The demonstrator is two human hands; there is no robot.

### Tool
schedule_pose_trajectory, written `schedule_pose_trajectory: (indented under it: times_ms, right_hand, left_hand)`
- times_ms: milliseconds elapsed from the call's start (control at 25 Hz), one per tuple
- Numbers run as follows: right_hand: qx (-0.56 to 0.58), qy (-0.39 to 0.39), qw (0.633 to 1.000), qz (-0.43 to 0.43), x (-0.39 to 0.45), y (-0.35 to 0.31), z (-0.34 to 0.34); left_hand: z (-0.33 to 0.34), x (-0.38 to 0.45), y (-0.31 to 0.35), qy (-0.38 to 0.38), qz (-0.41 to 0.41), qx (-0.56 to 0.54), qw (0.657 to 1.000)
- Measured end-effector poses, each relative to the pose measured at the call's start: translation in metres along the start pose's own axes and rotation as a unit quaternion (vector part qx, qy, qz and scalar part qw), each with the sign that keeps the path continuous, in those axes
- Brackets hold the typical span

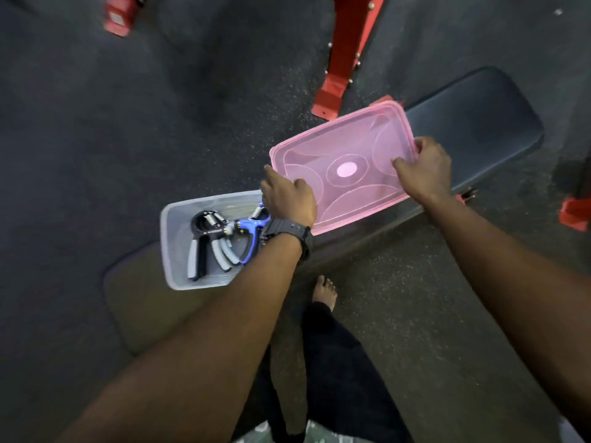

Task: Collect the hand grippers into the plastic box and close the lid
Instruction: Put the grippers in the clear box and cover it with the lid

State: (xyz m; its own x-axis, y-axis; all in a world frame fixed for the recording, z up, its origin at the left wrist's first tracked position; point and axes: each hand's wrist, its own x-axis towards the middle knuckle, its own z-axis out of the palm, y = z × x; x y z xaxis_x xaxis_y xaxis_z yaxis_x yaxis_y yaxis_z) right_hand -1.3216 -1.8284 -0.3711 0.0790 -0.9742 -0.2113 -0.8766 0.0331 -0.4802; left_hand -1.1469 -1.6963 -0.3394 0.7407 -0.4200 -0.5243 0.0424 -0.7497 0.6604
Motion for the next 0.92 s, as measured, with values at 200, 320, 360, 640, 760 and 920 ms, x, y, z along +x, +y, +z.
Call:
schedule_pose_trajectory:
  times_ms: [200,320,360,640,760,920]
  right_hand:
    - [0.106,-0.001,0.994,-0.031,-0.071,-0.114,0.000]
    - [0.207,-0.055,0.976,0.023,-0.118,-0.151,0.024]
    - [0.272,-0.069,0.957,0.069,-0.129,-0.158,0.031]
    - [0.398,-0.171,0.890,0.142,-0.169,-0.157,0.049]
    - [0.348,-0.213,0.908,0.093,-0.162,-0.137,0.063]
    - [0.207,-0.258,0.944,0.017,-0.160,-0.109,0.096]
  left_hand:
    - [-0.139,0.033,-0.015,0.050,0.015,-0.080,0.995]
    - [-0.210,0.041,-0.046,0.049,-0.073,-0.273,0.958]
    - [-0.228,0.040,-0.058,0.033,-0.087,-0.330,0.939]
    - [-0.273,0.045,-0.136,-0.022,-0.056,-0.337,0.940]
    - [-0.260,0.044,-0.154,-0.108,-0.038,-0.216,0.970]
    - [-0.231,0.068,-0.171,-0.130,0.028,-0.069,0.989]
